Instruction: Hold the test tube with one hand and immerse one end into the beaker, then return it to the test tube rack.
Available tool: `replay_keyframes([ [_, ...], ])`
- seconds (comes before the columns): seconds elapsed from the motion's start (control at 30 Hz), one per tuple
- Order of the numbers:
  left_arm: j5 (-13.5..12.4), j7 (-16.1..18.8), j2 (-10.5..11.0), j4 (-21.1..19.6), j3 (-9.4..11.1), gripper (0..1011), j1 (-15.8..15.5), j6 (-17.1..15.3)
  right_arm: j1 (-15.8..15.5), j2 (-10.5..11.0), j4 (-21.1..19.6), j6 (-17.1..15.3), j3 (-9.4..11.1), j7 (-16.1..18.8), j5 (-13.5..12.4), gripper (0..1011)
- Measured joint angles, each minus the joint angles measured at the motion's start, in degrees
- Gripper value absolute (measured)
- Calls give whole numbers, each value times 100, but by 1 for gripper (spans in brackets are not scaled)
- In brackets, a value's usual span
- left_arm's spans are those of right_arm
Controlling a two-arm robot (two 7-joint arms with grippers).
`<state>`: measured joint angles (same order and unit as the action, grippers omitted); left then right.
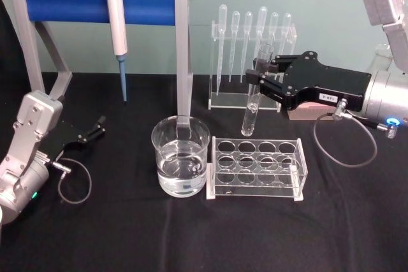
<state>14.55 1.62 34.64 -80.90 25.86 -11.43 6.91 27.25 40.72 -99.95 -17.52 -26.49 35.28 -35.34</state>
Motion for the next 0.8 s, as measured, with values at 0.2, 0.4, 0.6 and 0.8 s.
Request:
replay_keyframes([
  [0.2,0,0,0,0,0,1000,0,0,0,0,0,0,0,2,0,241],
  [0.4,0,0,0,0,0,1000,0,0,0,0,0,0,0,2,0,241],
  [0.6,0,0,0,0,0,1000,0,0,0,0,0,0,-1,2,0,241],
  [0.8,0,0,0,0,0,1000,0,0,0,0,0,0,-1,2,0,241],
])
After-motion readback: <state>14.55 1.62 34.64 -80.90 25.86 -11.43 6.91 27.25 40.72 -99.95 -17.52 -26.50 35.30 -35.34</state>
